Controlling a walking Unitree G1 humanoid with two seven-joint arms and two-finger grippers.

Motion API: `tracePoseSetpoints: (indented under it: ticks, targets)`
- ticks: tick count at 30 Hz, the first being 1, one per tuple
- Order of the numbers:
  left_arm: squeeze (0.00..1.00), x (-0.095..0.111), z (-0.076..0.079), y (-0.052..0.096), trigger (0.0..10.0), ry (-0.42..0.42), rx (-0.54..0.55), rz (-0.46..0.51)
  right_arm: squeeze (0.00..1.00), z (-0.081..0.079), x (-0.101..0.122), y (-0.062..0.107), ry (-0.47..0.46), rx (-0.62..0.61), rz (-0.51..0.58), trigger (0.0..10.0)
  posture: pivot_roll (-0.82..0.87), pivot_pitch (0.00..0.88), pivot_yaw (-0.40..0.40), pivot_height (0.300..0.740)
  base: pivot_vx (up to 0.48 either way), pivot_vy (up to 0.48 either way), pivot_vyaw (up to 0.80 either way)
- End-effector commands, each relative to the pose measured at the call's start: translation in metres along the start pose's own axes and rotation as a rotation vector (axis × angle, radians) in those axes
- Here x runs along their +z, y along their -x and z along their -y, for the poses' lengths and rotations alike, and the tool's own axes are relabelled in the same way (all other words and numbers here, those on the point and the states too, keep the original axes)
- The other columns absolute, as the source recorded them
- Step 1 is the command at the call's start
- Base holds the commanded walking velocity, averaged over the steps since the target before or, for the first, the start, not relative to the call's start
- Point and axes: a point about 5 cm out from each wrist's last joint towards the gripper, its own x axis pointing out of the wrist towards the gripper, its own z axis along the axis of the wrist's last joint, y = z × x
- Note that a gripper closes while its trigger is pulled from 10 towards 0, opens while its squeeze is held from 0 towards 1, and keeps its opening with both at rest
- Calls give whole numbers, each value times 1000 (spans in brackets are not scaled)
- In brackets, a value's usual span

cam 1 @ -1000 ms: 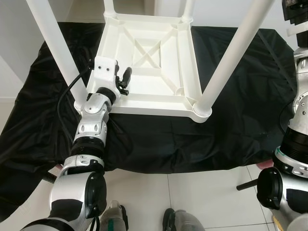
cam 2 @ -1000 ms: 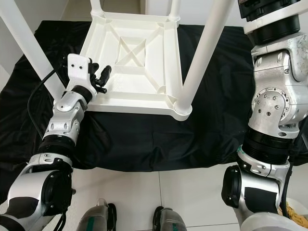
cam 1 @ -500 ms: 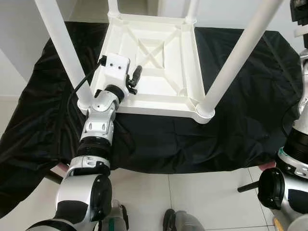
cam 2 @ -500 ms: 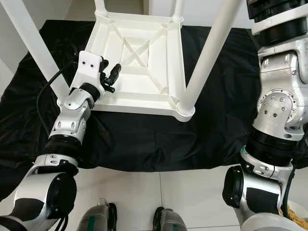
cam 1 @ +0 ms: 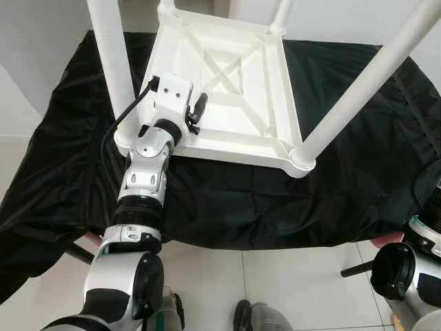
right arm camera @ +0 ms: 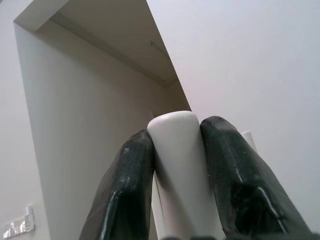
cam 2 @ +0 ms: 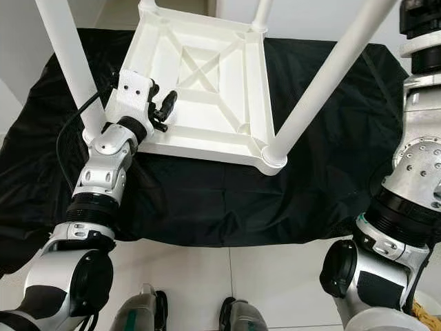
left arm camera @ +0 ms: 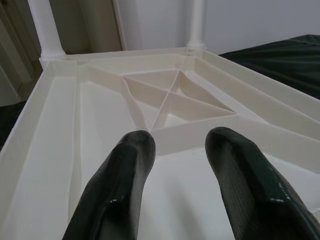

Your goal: Building children table

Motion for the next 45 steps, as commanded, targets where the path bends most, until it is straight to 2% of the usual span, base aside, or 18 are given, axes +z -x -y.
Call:
tracePoseSetpoints:
  ticks: [1, 8, 10, 11, 13, 15, 16, 19, 21, 22, 23, 26, 28, 32, 34, 38, 40, 45]
  targets:
    - [0, -6, -16, 5, 10000, -3, 378, -39, 0, 28, -1, 14, -35, -185, -13, 0, 22, 147, 2, 740, 0, 0, 0]
    - [0, 0, -19, 4, 10000, -12, 386, -32, 0, 46, 4, 28, -30, -269, 0, 0, 24, 146, 3, 740, 0, 0, 0]
    - [0, 4, -22, 3, 10000, -18, 396, -21, 0, 57, 2, 41, -30, -328, -13, 0, 23, 144, 6, 740, 0, 0, 0]
    - [0, 4, -22, 3, 10000, -18, 396, -21, 0, 57, 2, 41, -30, -328, -13, 0, 23, 144, 6, 740, 0, 0, 0]
    - [0, 11, -26, 2, 10000, -29, 406, -8, 0, 69, -5, 58, -32, -395, -43, 0, 22, 143, 10, 740, 0, 0, 0]
    - [0, 11, -26, 2, 10000, -29, 406, -8, 0, 69, -5, 58, -32, -395, -43, 0, 22, 143, 10, 740, 0, 0, 0]
    - [0, 17, -29, -1, 10000, -43, 413, 5, 0, 80, -15, 77, -53, -454, -79, 0, 21, 142, 13, 740, 0, 0, 0]
    - [0, 20, -30, -2, 10000, -49, 415, 11, 0, 84, -20, 85, -57, -477, -99, 0, 22, 142, 14, 740, 0, 0, 0]
    - [0, 27, -31, -4, 10000, -60, 415, 25, 0, 93, -29, 101, -67, -523, -134, 0, 21, 141, 16, 740, 0, 0, 0]
    - [0, 27, -31, -4, 10000, -60, 415, 25, 0, 93, -29, 101, -67, -523, -134, 0, 21, 141, 16, 740, 0, 0, 0]
    - [0, 32, -31, -5, 10000, -74, 414, 35, 0, 98, -33, 109, -70, -552, -149, 0, 25, 138, 19, 740, 0, 0, 0]
    - [0, 37, -32, -6, 10000, -89, 415, 44, 0, 103, -36, 115, -73, -573, -159, 0, 25, 138, 19, 740, 0, 0, 0]
    - [0, 47, -34, -9, 10000, -108, 413, 65, 0, 110, -41, 126, -81, -611, -175, 0, 34, 131, 24, 740, 0, 0, 0]
    - [0, 54, -35, -10, 10000, -112, 410, 77, 0, 113, -43, 130, -87, -628, -183, 0, 34, 131, 24, 740, 0, 0, 0]
    - [0, 69, -38, -11, 10000, -124, 406, 107, 0, 121, -50, 142, -105, -675, -202, 0, 40, 129, 22, 740, 0, 0, 0]
    - [0, 77, -38, -12, 10000, -126, 397, 120, 0, 124, -54, 148, -118, -701, -211, 0, 45, 129, 19, 740, 0, 0, 0]
    - [0, 95, -39, -13, 10000, -141, 394, 154, 0, 131, -62, 163, -134, -755, -240, 0, 49, 128, 16, 740, 0, 0, 0]
    - [0, 109, -38, -15, 10000, -141, 371, 175, 0, 138, -72, 179, -166, -833, -273, 0, 53, 127, 14, 740, 0, 0, -335]
